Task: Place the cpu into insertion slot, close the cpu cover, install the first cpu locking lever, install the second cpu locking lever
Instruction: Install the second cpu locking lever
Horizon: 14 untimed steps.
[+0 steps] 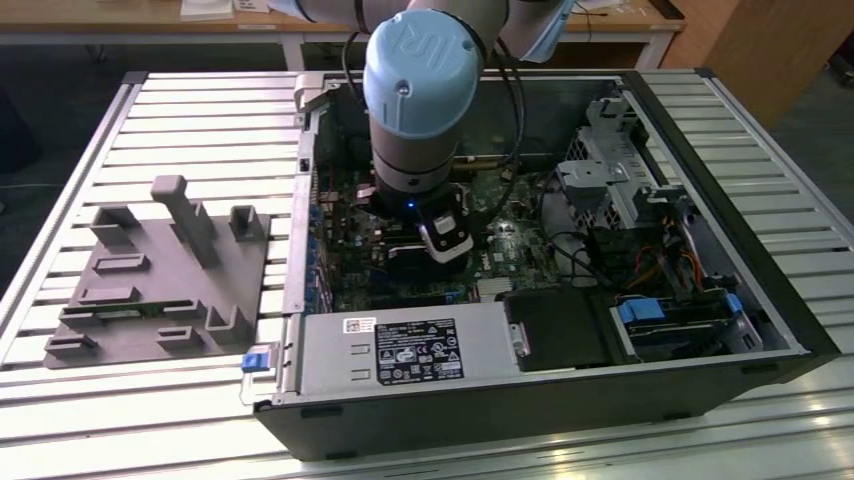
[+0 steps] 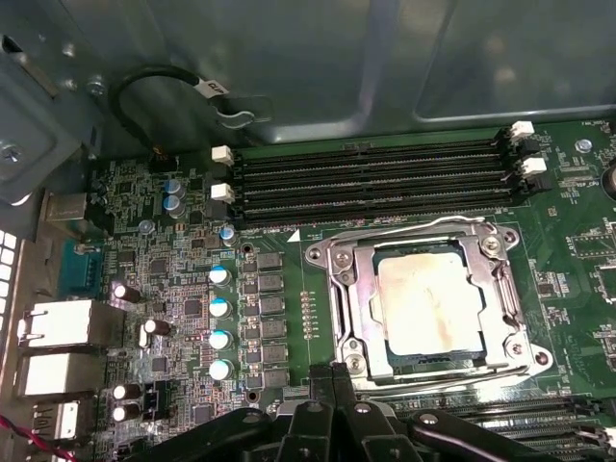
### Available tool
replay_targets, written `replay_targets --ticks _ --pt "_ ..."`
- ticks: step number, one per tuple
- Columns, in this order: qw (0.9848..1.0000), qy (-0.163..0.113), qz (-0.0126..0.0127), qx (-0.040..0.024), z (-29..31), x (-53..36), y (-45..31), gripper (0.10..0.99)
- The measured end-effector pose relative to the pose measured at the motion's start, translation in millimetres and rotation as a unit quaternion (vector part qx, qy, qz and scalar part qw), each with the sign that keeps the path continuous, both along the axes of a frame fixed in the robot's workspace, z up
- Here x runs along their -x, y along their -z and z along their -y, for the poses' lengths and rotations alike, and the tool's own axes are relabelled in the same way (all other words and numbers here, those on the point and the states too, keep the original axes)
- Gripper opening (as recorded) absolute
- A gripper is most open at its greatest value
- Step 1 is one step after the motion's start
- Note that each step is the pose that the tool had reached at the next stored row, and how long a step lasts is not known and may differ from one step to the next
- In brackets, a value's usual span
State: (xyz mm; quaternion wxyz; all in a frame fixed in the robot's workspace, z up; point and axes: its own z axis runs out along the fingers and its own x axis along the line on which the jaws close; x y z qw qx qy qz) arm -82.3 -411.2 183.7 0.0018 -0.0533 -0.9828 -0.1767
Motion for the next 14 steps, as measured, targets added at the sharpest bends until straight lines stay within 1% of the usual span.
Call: replay_targets --ticks 3,9,12,14 --pt "1.0 0.0 0.0001 -0.0001 0.0 0.0 -0.9 0.106" --pt "1.0 0.0 0.0 0.0 0.0 0.0 -8.4 0.106" --pt "1.0 0.0 0.0 0.0 0.0 0.0 -13.8 0.106" --pt "1.0 0.0 0.0 0.0 0.0 0.0 -19.3 0.106"
